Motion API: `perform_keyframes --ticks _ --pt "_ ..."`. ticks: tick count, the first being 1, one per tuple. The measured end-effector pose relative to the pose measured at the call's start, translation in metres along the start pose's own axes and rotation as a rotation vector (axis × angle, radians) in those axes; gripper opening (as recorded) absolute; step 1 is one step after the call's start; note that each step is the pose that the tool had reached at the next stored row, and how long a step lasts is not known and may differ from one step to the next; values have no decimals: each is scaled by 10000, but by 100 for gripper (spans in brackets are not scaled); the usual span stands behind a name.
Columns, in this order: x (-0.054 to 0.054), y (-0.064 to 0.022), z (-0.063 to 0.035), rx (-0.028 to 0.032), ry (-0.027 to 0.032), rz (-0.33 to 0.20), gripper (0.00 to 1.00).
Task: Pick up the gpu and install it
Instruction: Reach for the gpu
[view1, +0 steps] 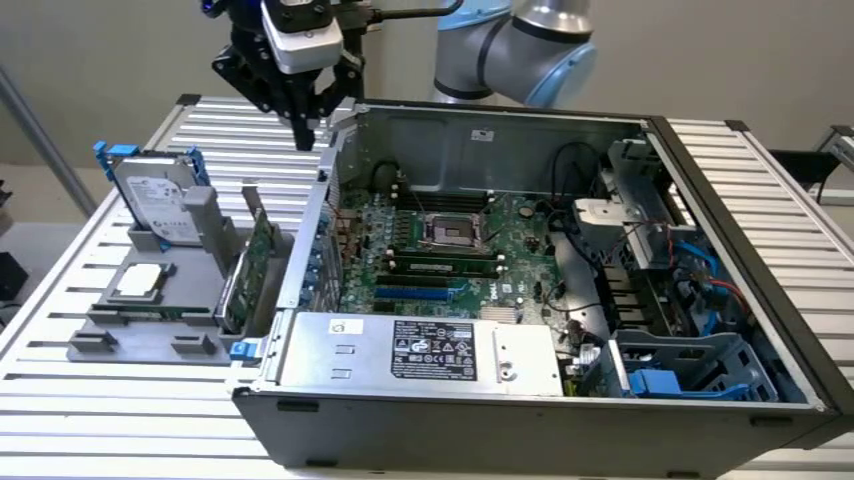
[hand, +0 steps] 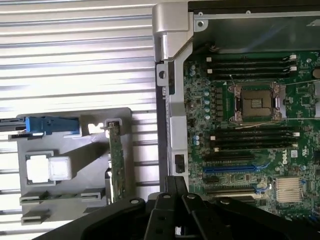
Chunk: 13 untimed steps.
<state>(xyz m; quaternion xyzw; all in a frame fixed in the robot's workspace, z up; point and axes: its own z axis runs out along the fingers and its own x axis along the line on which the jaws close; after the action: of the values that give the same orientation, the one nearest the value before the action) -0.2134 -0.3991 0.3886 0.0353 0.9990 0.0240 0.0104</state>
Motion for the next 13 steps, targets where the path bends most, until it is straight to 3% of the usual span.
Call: perform_keyframes --ticks 13 --pt "591 -44 38 0 0 1 11"
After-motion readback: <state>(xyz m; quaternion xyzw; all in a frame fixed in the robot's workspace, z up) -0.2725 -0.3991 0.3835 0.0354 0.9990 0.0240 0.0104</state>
